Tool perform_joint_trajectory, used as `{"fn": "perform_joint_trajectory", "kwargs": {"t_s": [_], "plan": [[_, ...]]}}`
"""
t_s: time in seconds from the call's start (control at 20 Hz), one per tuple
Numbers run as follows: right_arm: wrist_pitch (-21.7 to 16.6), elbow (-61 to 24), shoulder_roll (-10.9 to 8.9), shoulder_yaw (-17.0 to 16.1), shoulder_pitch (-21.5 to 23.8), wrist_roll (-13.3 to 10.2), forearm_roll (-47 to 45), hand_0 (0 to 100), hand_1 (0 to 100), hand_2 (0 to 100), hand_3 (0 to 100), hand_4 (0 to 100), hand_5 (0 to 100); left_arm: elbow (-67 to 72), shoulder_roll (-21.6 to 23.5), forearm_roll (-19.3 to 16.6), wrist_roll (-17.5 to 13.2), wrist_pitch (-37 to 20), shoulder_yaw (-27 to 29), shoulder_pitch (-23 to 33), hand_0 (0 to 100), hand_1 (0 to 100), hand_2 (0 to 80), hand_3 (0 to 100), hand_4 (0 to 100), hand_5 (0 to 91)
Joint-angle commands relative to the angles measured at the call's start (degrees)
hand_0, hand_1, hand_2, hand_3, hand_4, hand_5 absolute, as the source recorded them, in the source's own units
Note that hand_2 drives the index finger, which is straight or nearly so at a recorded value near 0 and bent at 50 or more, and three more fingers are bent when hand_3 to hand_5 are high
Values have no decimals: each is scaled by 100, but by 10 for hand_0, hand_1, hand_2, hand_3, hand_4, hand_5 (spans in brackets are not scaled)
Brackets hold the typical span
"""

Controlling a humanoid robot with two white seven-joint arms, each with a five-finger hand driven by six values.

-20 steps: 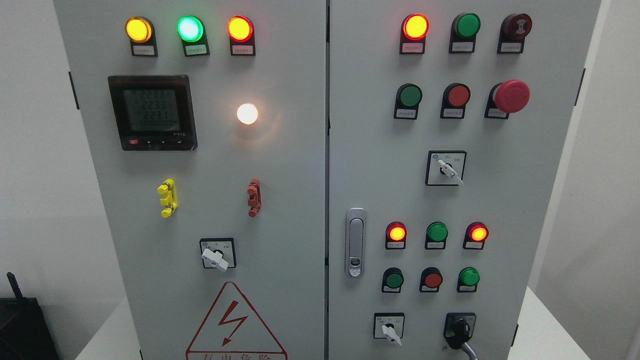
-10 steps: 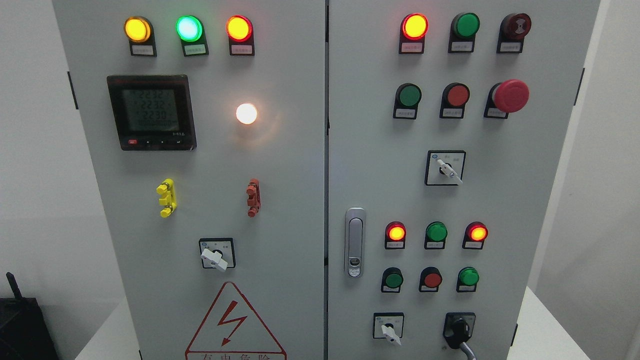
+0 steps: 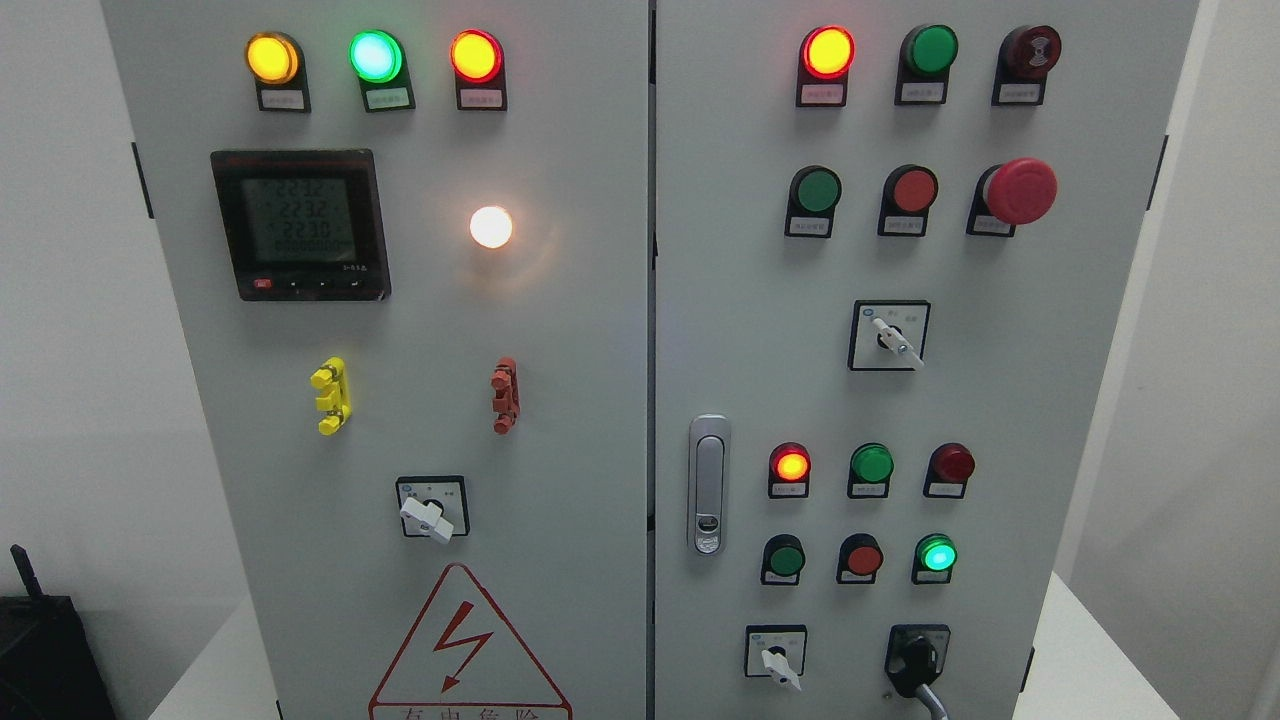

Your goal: Trip black knob to open circuit

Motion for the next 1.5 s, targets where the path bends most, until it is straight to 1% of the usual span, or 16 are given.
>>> {"fn": "perform_joint_trajectory", "kwargs": {"t_s": [0.0, 0.95, 1.45], "plan": [[-28, -80, -17, 31, 2, 12, -44, 0, 0, 63, 1000, 981, 969, -112, 0, 0, -4, 2, 4, 0, 120, 389, 0, 0, 0, 0], [-10, -45, -17, 13, 20, 12, -52, 0, 0, 72, 1000, 979, 968, -112, 0, 0, -4, 2, 4, 0, 120, 389, 0, 0, 0, 0], [-10, 25, -70, -92, 55, 12, -79, 0, 0, 72, 1000, 975, 967, -112, 0, 0, -4, 2, 4, 0, 120, 389, 0, 0, 0, 0]]}}
